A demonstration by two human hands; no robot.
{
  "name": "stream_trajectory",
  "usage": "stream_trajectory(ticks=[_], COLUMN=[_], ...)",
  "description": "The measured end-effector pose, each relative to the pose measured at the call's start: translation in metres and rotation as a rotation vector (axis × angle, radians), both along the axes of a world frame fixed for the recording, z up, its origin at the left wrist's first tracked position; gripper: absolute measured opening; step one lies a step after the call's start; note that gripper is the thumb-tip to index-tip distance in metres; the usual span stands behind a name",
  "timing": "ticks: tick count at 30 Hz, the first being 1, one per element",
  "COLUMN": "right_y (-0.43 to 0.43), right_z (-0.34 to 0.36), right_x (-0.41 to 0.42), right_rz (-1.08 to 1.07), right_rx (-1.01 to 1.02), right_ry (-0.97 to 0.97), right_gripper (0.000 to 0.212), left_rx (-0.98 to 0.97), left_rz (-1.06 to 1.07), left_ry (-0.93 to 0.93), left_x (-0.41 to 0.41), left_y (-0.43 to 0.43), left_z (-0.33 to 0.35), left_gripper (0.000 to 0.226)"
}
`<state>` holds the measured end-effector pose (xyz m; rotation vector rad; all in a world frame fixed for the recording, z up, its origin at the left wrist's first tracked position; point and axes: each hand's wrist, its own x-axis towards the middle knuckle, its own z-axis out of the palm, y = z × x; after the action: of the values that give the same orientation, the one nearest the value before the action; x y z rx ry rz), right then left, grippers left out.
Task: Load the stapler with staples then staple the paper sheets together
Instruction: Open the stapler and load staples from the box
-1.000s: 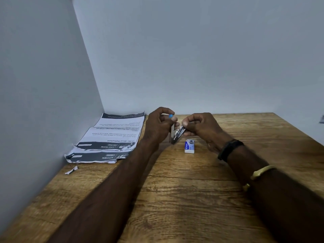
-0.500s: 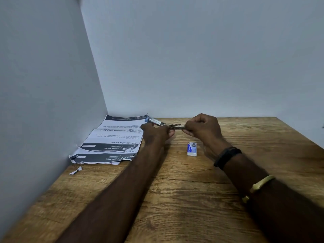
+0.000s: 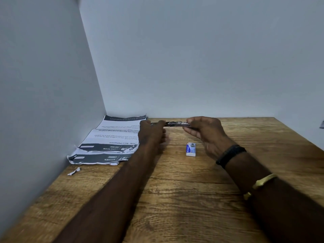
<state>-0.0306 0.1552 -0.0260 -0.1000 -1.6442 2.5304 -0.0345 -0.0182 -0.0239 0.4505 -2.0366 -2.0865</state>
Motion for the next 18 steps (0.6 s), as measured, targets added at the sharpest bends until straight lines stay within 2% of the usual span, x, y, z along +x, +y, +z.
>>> stream_trajectory(ticks=[3,6,8,12,15,18], right_y=[0.004,0.006,0.009,0.015,0.016,0.018], right_z=[-0.001,-0.001,-0.001,0.0,0.001,0.003], right_x=[-0.001,-0.002,-0.002,0.0,0.0,0.0], right_rz=[0.033,0.078,0.104,0.152,0.157,0.164], right_rx=[-0.09,-0.094,-0.067,0.013,0.038,0.068], right_ry=[-0.034,-0.047,-0.051,-0.05,-0.028,-0.016], right_gripper=[0.005,0.007,0.011,0.015,0.016,0.017], left_rx=[-0.584,-0.864,-0.989,-1.062,-0.968,-0.877], left_rz=[0.123,0.031,-0.09,-0.197,-0.285,-0.302], left_ry=[0.159,0.342,0.312,0.192,0.146,0.15], left_x=[0.006,0.015,0.015,0.011,0.006,0.004], left_y=[-0.002,0.007,0.015,0.023,0.027,0.029], left_z=[0.004,0.011,0.013,0.013,0.015,0.017], left_gripper=[0.045,0.033,0.035,0.041,0.046,0.042])
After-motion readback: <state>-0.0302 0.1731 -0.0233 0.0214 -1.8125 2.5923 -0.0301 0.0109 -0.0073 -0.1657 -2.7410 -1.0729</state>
